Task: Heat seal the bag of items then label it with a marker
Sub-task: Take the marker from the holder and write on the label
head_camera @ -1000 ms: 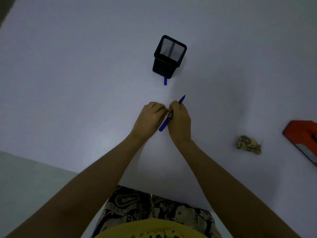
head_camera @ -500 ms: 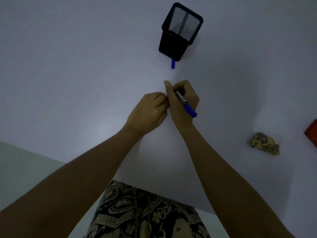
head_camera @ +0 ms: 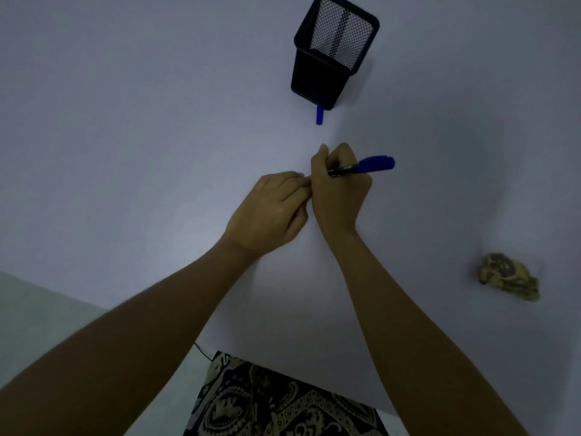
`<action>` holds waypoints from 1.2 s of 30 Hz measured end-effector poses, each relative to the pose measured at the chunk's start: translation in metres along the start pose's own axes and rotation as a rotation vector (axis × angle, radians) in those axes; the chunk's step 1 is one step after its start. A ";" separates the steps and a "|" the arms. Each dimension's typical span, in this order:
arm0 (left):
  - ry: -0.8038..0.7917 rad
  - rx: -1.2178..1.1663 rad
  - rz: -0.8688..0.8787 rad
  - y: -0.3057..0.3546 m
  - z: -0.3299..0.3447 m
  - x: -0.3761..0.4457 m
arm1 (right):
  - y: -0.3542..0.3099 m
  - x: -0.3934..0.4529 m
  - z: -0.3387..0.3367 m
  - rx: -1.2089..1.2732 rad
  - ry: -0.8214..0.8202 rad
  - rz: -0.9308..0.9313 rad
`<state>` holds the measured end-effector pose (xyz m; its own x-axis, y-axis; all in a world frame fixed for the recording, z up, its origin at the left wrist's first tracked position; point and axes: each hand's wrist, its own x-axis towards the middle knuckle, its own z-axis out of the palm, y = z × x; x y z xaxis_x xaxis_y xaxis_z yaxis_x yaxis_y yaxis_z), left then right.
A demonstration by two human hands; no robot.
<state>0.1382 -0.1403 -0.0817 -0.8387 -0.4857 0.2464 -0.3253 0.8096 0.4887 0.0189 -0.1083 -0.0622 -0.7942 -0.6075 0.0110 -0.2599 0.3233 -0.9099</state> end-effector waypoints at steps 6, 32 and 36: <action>-0.006 0.009 -0.004 0.002 0.001 -0.001 | 0.005 -0.001 -0.002 -0.013 -0.011 -0.012; -0.052 0.016 -0.029 0.000 0.000 0.001 | 0.000 0.000 -0.004 0.070 -0.014 0.016; -0.066 0.017 -0.037 -0.001 0.002 0.001 | 0.001 0.001 -0.004 0.034 -0.022 -0.008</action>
<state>0.1368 -0.1414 -0.0836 -0.8526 -0.4932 0.1726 -0.3637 0.7973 0.4817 0.0162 -0.1057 -0.0611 -0.7798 -0.6259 0.0095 -0.2470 0.2937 -0.9234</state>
